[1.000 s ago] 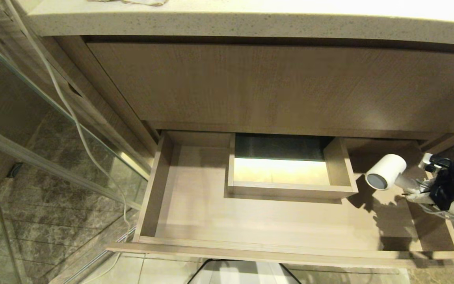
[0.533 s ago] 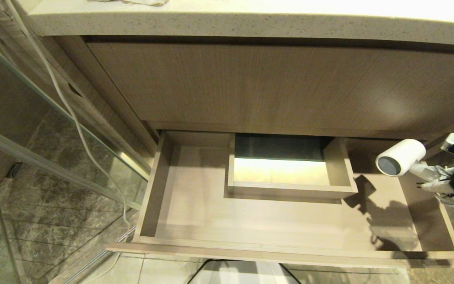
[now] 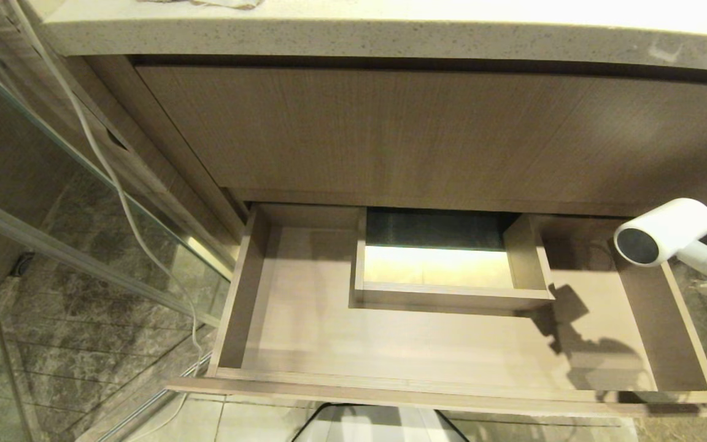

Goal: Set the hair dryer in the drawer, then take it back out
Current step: Place it on the countertop

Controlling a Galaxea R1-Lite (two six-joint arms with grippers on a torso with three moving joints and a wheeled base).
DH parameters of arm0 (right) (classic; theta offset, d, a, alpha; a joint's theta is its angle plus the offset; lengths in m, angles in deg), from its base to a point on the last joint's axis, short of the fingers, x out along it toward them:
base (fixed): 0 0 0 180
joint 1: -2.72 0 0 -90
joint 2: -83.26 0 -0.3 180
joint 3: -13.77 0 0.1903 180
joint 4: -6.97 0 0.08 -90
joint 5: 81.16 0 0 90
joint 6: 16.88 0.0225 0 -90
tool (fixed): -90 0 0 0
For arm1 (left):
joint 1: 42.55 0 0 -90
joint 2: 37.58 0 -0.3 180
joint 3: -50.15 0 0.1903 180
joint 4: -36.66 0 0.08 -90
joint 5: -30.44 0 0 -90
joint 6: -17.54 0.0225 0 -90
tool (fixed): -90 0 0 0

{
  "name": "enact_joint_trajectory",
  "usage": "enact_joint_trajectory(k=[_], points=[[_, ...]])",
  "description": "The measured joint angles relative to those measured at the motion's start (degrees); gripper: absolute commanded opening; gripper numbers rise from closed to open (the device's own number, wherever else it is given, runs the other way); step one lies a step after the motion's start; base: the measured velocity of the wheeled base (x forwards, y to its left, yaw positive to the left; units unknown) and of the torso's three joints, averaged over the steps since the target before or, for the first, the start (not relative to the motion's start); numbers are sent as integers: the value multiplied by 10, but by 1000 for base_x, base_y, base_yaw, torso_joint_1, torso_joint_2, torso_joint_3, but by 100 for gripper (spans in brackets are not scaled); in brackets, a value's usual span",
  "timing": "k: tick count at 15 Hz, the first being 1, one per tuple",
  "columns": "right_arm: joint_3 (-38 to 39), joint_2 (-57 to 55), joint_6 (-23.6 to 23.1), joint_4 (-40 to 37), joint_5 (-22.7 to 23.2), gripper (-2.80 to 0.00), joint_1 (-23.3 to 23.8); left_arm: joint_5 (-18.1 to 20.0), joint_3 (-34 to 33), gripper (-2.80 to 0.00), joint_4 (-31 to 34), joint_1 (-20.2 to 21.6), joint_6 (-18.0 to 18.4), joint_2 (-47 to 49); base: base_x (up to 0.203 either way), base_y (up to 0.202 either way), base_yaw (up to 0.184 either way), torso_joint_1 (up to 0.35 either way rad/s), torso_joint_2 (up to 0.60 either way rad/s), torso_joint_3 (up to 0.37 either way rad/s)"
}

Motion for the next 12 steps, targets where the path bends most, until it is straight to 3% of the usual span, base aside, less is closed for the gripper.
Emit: enact_joint_trajectory(k=[3, 7, 12], points=[[53, 91, 1, 0, -44, -280, 24, 0, 0, -280, 0, 0, 0, 0, 0, 0, 0, 0, 0, 0], [94, 189, 12, -1, -56, -280, 73, 0, 0, -280, 0, 0, 0, 0, 0, 0, 0, 0, 0, 0], [100, 267, 102, -9, -81, -280, 99, 0, 0, -280, 0, 0, 0, 0, 0, 0, 0, 0, 0, 0]])
